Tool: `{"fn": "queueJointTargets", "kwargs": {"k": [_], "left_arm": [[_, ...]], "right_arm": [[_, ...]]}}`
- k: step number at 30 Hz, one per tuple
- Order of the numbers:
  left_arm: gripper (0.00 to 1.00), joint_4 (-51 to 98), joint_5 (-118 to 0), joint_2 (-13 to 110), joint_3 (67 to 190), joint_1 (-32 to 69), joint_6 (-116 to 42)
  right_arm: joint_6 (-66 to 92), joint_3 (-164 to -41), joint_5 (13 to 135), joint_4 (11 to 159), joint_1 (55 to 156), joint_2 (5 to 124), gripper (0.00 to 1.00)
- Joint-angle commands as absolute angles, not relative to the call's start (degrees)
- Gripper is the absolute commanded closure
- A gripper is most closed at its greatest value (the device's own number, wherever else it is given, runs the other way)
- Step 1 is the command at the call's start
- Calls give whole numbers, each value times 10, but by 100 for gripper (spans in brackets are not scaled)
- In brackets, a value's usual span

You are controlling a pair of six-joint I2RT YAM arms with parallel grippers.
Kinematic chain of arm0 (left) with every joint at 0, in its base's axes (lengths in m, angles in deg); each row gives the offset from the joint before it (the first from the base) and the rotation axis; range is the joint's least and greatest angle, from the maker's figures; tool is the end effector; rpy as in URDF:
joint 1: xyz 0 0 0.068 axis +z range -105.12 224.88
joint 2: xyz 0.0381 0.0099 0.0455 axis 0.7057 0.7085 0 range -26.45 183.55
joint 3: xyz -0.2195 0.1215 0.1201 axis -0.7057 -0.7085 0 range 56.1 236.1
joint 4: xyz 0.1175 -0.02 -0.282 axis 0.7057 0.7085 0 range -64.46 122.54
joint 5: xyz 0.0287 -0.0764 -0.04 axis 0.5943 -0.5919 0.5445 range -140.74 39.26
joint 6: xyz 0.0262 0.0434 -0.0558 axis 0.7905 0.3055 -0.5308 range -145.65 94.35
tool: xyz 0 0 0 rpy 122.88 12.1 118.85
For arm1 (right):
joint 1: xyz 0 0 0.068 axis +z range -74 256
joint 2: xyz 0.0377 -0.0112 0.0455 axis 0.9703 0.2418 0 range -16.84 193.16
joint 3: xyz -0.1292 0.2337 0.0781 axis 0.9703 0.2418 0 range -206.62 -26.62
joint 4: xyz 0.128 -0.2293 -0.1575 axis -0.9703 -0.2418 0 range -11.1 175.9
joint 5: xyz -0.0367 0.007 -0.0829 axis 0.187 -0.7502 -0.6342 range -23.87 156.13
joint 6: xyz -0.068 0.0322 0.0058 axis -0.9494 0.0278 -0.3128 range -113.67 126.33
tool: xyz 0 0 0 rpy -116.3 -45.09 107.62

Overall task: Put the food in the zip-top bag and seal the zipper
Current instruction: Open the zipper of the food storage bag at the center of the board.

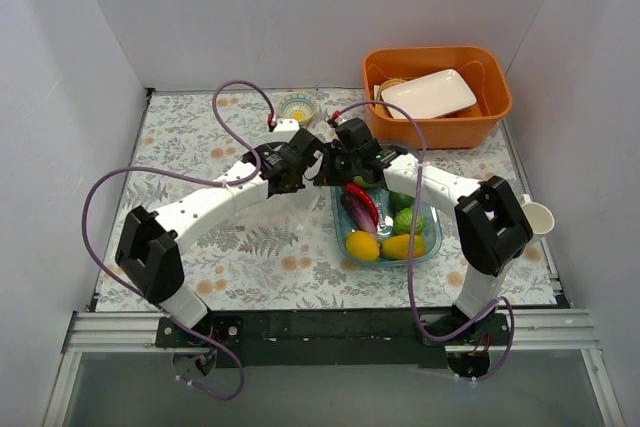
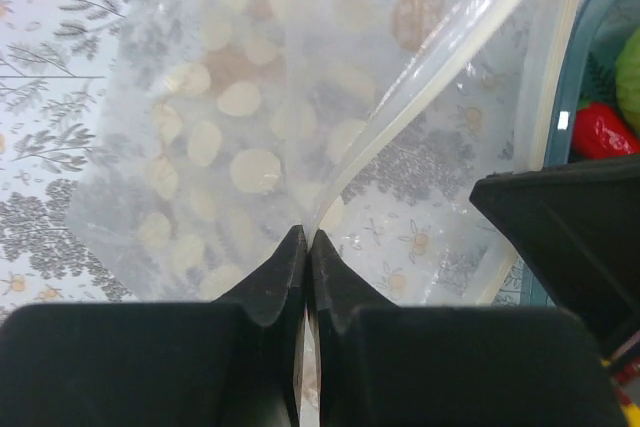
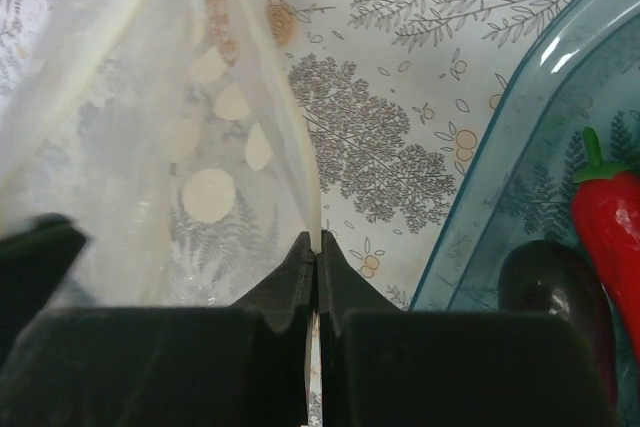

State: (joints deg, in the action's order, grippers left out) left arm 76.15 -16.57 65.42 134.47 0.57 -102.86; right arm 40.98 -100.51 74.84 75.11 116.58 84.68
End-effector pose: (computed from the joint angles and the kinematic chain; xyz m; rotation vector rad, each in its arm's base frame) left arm 0.2985 -0.2416 0.2591 -0.8449 2.2613 -0.1214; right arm 0.3492 0.3115 0.2101 -0.2103 2.3732 0.8455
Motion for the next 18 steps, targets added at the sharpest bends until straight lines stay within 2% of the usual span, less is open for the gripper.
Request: {"fn": "queueJointTargets", "kwargs": {"k": [1, 11, 14, 15, 17, 18], "left_arm": [[100, 797, -108, 584, 1377, 28, -1022], [100, 768, -138, 576, 1340, 38, -1010], [100, 752, -151, 580, 1324, 38, -1013], [100, 749, -156, 581, 1314, 38, -1014], [100, 742, -157, 584, 1309, 38, -1016], [100, 742, -157, 587, 1305, 38, -1017]], "right_arm": [[396, -1015, 726, 726, 1167, 878, 99], [374, -1050, 740, 725, 1170, 895, 99], [370, -1046, 754, 739, 1170, 869, 90], [369, -1044, 758, 745, 1170, 860, 83], [366, -1041, 736, 745, 1170, 829, 75], [366, -1041, 726, 740, 1170, 820, 63]]}}
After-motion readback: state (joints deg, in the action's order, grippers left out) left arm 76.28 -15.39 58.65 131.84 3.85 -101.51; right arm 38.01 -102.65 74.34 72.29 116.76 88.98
